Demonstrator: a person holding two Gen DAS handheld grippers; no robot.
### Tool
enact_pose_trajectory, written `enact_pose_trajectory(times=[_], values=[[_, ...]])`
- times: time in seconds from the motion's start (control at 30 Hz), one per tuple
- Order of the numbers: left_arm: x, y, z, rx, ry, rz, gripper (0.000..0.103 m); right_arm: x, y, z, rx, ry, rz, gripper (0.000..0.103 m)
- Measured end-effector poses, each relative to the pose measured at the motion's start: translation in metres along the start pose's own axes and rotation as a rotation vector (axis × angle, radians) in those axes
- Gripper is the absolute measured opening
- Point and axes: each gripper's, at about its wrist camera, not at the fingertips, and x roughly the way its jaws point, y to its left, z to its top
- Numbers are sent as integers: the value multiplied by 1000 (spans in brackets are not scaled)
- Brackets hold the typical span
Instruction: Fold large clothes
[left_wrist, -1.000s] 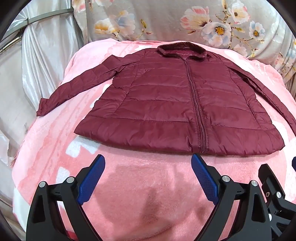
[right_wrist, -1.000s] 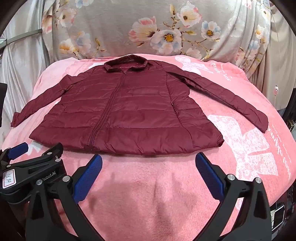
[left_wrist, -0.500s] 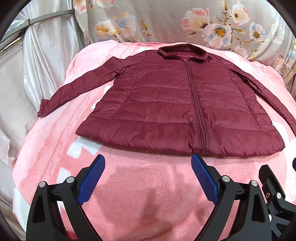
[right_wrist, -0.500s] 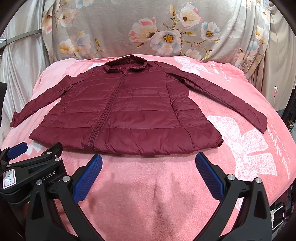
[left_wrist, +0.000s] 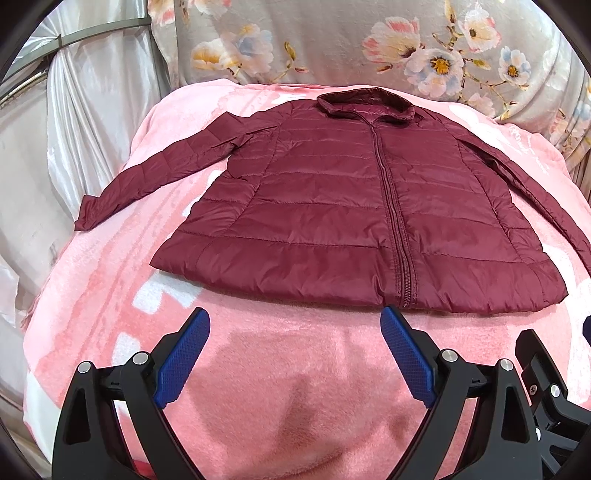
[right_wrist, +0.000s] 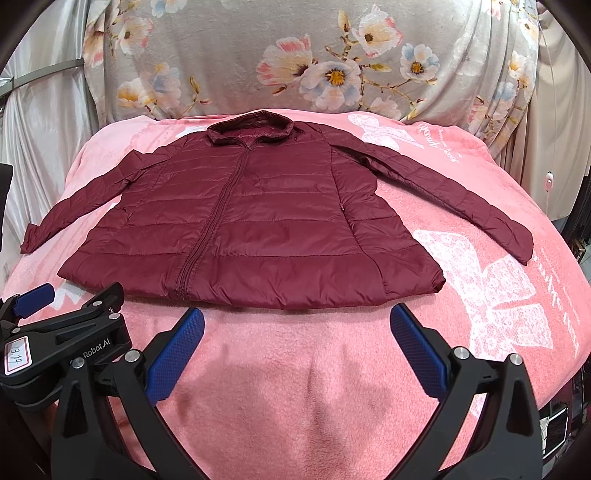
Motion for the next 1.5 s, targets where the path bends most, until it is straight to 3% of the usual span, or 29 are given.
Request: enact_pose_trajectory(times=[1.5], values=[[-3,1,1,-4,0,2,91,-4,0,1,1,-10,3,98]])
